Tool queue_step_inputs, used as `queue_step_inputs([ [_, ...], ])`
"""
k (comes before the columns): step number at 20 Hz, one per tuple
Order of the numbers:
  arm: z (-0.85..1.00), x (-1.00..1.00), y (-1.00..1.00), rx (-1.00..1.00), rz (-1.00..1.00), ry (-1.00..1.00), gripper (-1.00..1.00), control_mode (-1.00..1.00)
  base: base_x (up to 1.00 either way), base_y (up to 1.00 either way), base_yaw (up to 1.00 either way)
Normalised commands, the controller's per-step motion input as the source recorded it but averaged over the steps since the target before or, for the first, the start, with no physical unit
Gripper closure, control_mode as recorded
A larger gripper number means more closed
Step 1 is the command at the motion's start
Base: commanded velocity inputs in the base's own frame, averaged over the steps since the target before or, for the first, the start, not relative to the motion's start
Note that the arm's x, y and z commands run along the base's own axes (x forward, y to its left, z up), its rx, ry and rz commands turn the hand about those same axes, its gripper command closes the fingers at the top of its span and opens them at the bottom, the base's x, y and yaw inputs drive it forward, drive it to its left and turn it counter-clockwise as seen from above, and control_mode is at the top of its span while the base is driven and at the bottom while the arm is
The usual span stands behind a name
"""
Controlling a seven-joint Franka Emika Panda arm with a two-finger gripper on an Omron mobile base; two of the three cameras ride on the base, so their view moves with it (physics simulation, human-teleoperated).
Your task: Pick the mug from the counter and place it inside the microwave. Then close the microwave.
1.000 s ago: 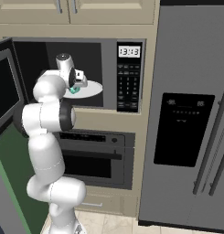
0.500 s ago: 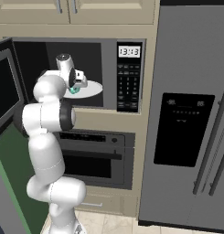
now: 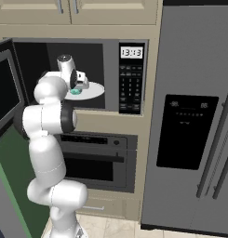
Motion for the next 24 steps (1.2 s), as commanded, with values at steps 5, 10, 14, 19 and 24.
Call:
queue_step_inputs([
  [5, -0.01, -0.31, -0.08, 0.00, 0.00, -0.05, -1.00, -1.00, 0.00, 0.00, 0.00],
  [10, 0.00, -0.85, -0.33, 0.00, 0.00, -0.07, -1.00, -1.00, 0.00, 0.00, 0.00],
  [14, 0.00, -0.90, -0.25, 0.01, 0.00, -0.10, -1.00, -1.00, 0.00, 0.00, 0.00],
  [19, 0.04, -0.89, -0.10, 0.03, 0.00, -0.09, -1.00, -1.00, 0.00, 0.00, 0.00],
  [24, 0.15, -0.83, 0.00, 0.02, 0.00, -0.05, -1.00, -1.00, 0.00, 0.00, 0.00],
])
